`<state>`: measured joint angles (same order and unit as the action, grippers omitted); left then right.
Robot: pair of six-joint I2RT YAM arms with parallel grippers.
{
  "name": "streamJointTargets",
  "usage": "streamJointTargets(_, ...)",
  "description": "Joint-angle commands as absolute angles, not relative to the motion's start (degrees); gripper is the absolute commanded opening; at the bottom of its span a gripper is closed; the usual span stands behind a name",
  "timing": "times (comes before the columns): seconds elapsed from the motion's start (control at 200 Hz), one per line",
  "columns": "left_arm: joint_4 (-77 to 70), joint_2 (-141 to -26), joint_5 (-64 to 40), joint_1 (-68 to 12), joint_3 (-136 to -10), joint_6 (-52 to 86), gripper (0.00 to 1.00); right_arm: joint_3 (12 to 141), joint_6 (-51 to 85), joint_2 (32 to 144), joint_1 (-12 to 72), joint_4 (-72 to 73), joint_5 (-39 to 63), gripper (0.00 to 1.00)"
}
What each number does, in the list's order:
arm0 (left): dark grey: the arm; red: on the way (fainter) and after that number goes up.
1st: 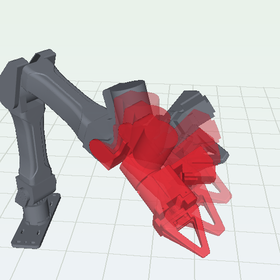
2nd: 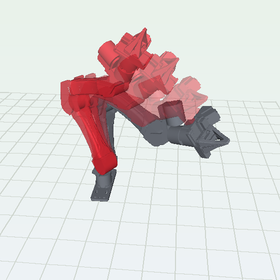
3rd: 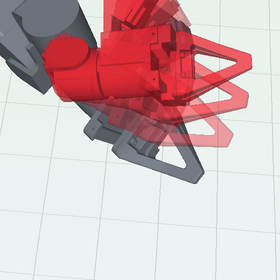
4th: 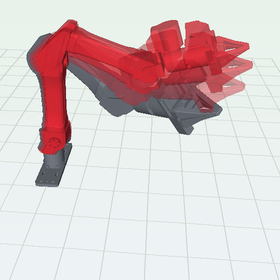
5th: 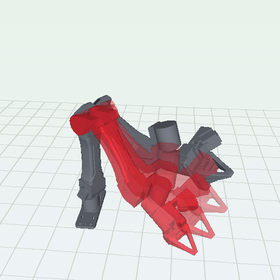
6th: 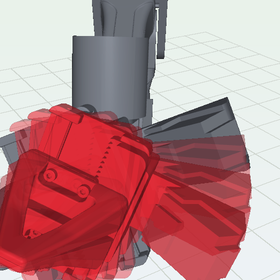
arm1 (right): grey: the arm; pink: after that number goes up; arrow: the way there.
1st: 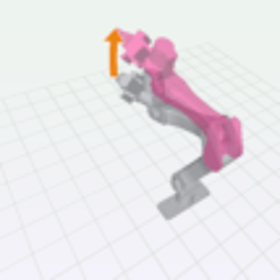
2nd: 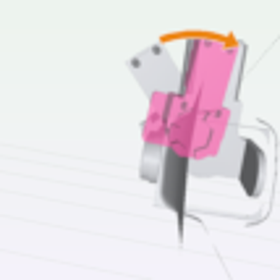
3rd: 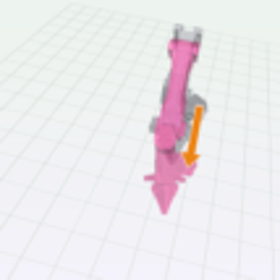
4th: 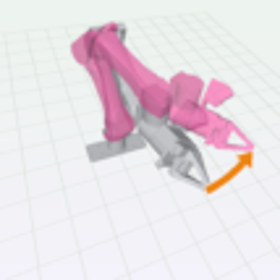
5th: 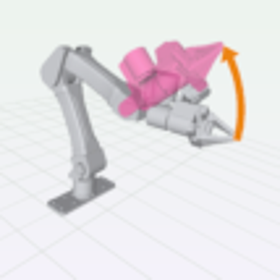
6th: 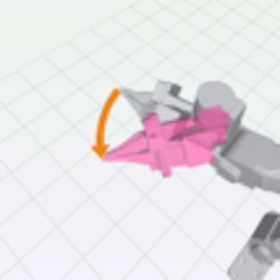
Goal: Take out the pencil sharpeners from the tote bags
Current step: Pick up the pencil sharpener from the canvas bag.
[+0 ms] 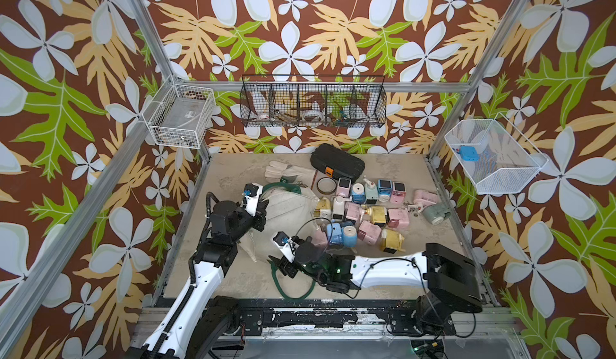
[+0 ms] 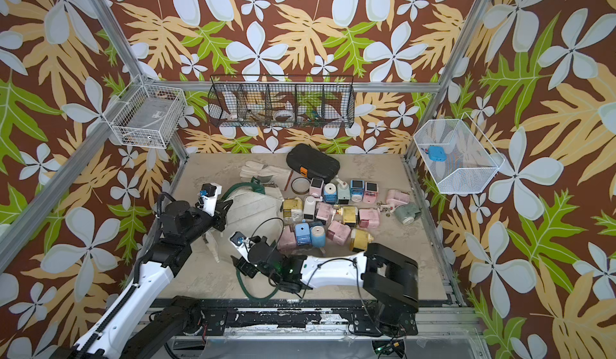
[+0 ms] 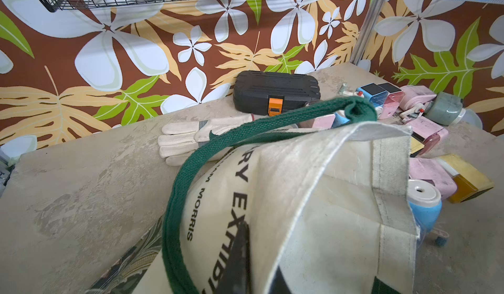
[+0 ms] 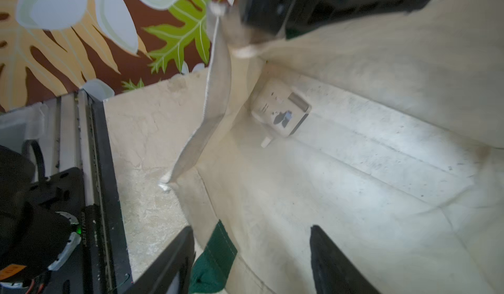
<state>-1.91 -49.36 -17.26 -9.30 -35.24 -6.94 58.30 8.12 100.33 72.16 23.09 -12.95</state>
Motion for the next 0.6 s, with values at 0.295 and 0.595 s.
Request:
streamJointTargets(0.295, -1.7, -50.7, -20.1, -9.4, -36.6, -7.7, 0.0, 67.1, 6.7, 116.7, 65.7, 30.6, 4.6, 0.78)
streamJointTargets(0.595, -2.9, -50.0, -20.8, -9.5, -35.3, -7.9, 0.0, 64.4, 2.9, 120.5, 65.2, 37.6, 2.4, 1.0)
